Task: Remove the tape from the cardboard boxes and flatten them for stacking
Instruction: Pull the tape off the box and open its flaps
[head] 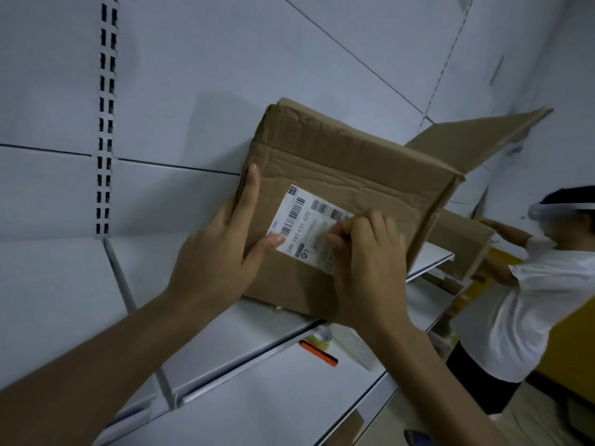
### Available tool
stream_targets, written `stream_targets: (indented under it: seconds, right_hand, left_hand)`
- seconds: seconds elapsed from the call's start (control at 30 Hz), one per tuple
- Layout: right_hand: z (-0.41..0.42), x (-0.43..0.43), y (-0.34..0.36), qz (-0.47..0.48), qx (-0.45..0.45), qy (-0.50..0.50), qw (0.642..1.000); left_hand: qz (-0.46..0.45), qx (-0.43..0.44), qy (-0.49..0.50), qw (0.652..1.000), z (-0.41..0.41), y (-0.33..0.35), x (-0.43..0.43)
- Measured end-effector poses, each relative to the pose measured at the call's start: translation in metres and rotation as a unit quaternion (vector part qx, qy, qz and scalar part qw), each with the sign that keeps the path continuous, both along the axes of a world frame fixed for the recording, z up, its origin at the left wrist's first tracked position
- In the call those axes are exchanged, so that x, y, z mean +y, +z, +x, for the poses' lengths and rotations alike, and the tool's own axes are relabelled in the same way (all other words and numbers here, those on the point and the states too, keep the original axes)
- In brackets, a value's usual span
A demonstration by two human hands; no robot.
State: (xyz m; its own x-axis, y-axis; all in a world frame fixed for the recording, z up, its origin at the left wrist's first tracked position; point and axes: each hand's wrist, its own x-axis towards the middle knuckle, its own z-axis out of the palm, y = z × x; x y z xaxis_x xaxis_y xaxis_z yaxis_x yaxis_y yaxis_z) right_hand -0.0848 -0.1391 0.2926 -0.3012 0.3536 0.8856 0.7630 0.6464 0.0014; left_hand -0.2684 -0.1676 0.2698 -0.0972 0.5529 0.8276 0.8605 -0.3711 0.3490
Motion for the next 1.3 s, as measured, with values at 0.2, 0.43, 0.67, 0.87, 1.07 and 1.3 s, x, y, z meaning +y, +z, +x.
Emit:
stream_targets:
  seconds: [0.2, 0.43, 0.67, 0.87, 1.07, 1.3]
  right_hand:
    - [0.002, -0.025, -0.03, 0.017, -0.053, 0.05, 0.997]
    - [0.018, -0.016, -0.014, 0.03, 0.033, -0.003, 0.999]
    - [0.013, 0.006, 0.012, 0.138, -0.038, 0.001, 0.99]
    - [-0.011, -0.021, -0.065, 0.113, -0.07, 0.041, 0.99]
    - [-0.006, -0.017, -0.058, 0.07, 0.036, 0.035, 0.996]
    - [0.0, 0.014, 0.015, 0.061, 0.053, 0.019, 0.997]
  left_hand:
    - [-0.005, -0.032, 0.009, 0.999, -0.001, 0.005, 0.004]
    - [-0.001, 0.021, 0.008, 1.0, -0.001, 0.002, 0.002]
    - [0.005, 0.008, 0.024, 1.0, -0.004, -0.002, 0.006]
    - [0.015, -0.025, 0.045, 0.999, -0.012, 0.001, 0.016]
    - [0.019, -0.019, 0.026, 0.999, -0.01, -0.005, 0.014]
    - [0.023, -0.032, 0.023, 0.999, -0.013, -0.006, 0.018]
